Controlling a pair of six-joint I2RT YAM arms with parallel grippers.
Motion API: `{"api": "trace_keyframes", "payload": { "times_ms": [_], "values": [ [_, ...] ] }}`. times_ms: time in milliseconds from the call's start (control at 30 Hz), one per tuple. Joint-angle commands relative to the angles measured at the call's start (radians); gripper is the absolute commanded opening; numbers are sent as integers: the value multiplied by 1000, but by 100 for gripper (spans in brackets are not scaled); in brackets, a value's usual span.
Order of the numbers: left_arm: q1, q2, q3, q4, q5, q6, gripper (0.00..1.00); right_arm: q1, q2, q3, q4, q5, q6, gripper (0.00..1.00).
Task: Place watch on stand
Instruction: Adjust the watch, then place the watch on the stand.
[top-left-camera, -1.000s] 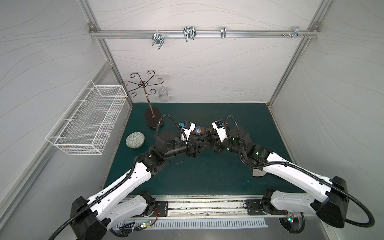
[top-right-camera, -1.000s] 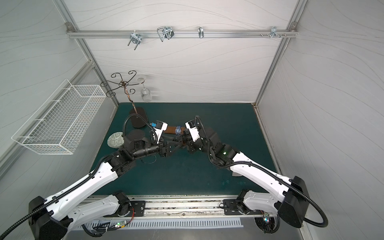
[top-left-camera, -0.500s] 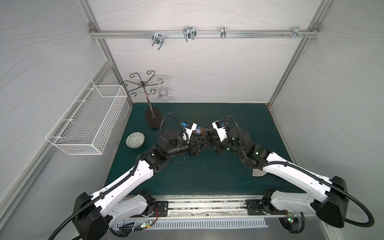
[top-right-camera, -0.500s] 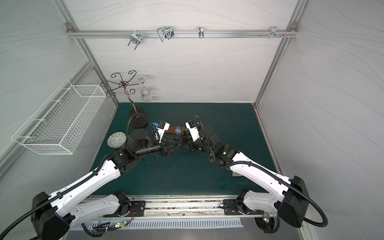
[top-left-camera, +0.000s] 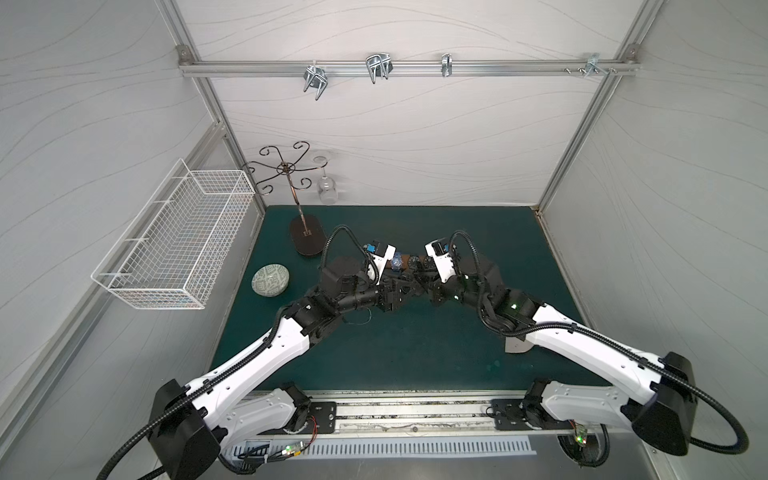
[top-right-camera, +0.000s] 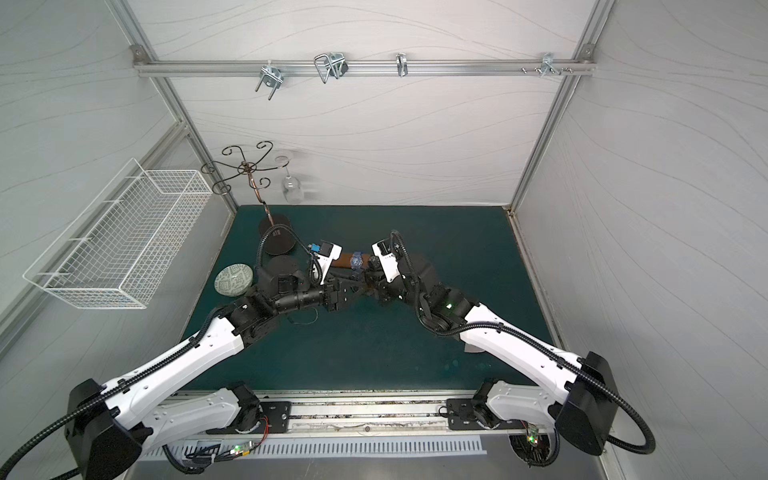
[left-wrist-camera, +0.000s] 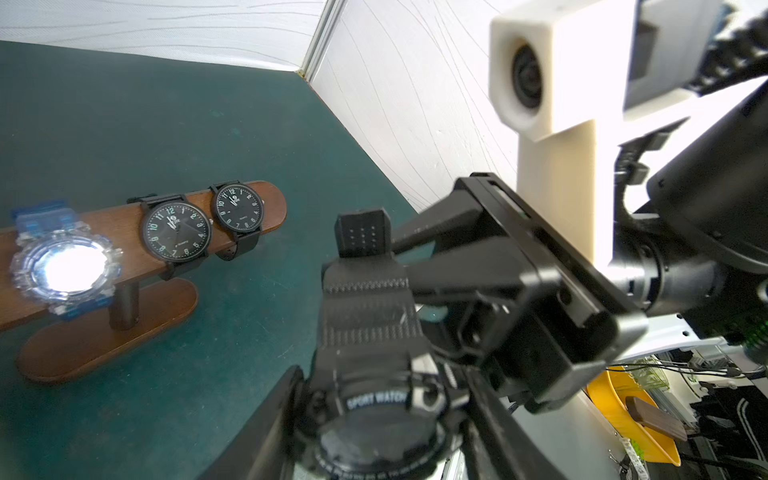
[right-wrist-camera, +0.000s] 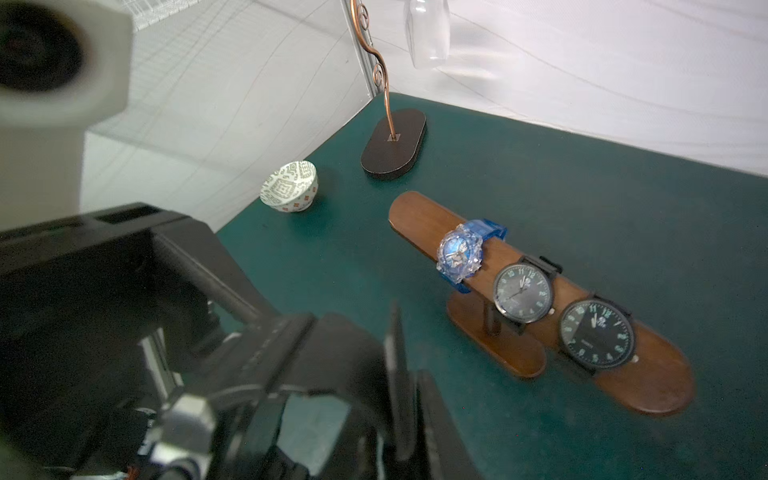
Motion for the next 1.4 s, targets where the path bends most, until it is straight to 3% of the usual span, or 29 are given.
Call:
{"api": "trace_keyframes", "payload": {
  "times_ms": [0, 100, 233, 333, 433, 500, 633, 700, 800, 1000, 1367],
  "values": [
    [-4, 2, 69, 23, -3, 4, 31, 0, -21, -11, 27, 20, -10, 49],
    [-2, -11, 84, -14, -45, 21, 30, -9, -32, -17, 21, 30, -12, 61],
    [16, -19, 136, -116, -114, 71, 31, -37, -54, -25, 1, 40, -3, 62],
    [81, -12, 177, -193, -139, 100, 31, -79, -90, -39, -14, 58, 13, 64],
    [174, 2, 210, -251, -120, 111, 31, -158, -136, -67, -25, 76, 32, 62],
    [194, 6, 242, -294, -157, 136, 32, -234, -146, -87, -25, 20, 46, 62],
    [215, 55, 338, -423, -217, 152, 32, -359, -123, -111, -13, -99, 88, 57],
    [218, 82, 377, -474, -251, 151, 32, -383, -90, -97, -45, -100, 87, 49],
    [230, 127, 435, -563, -334, 142, 32, -388, -29, -79, -65, -86, 77, 44],
    [249, 213, 492, -654, -394, 149, 32, -393, 43, -105, 27, -155, 97, 34],
    [249, 283, 523, -684, -537, 173, 31, -392, 119, -111, 75, -145, 94, 29]
  ]
}}
